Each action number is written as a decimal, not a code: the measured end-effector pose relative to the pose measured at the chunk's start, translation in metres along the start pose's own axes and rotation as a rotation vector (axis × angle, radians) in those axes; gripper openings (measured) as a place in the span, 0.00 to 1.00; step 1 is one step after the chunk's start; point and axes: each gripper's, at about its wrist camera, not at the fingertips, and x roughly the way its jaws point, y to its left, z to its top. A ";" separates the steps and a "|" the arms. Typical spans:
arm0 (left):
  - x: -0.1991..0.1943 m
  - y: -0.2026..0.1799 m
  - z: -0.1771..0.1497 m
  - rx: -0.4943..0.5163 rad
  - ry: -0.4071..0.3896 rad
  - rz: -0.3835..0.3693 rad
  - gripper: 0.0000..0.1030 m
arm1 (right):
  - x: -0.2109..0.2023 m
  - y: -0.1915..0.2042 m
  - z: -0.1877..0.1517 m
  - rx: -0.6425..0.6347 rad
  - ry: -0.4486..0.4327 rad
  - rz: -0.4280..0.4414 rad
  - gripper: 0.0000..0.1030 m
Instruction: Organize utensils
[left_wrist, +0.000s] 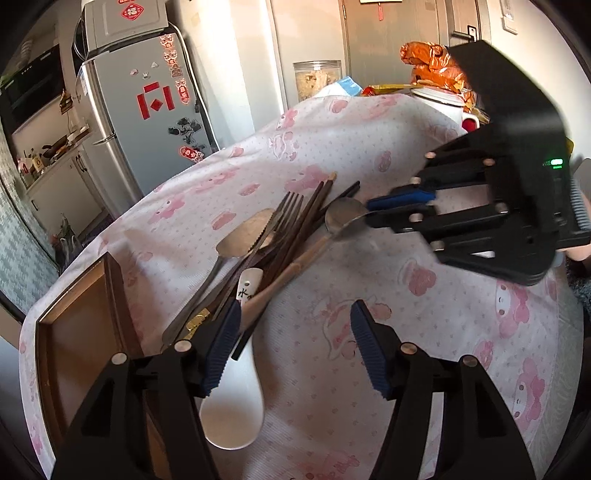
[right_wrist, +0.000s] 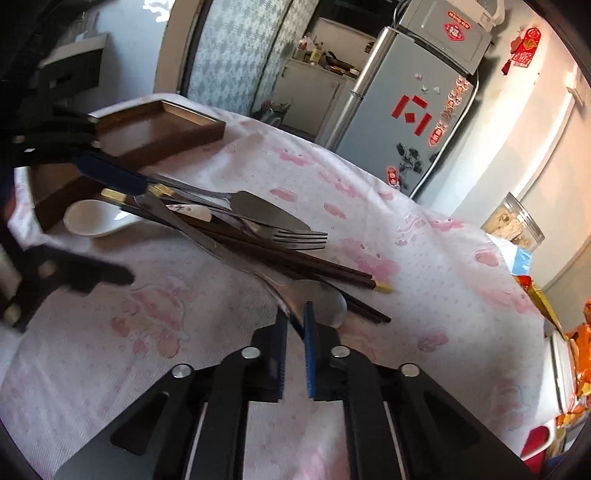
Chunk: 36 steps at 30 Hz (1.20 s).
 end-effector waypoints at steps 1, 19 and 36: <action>0.000 0.000 0.001 0.003 -0.003 0.001 0.64 | -0.006 -0.001 -0.001 -0.008 -0.008 -0.004 0.05; 0.032 -0.044 0.024 0.127 0.037 -0.032 0.36 | -0.091 -0.029 -0.015 0.104 -0.119 0.156 0.01; -0.037 -0.015 0.030 0.028 0.032 -0.020 0.23 | -0.104 -0.040 0.052 0.117 -0.142 0.318 0.02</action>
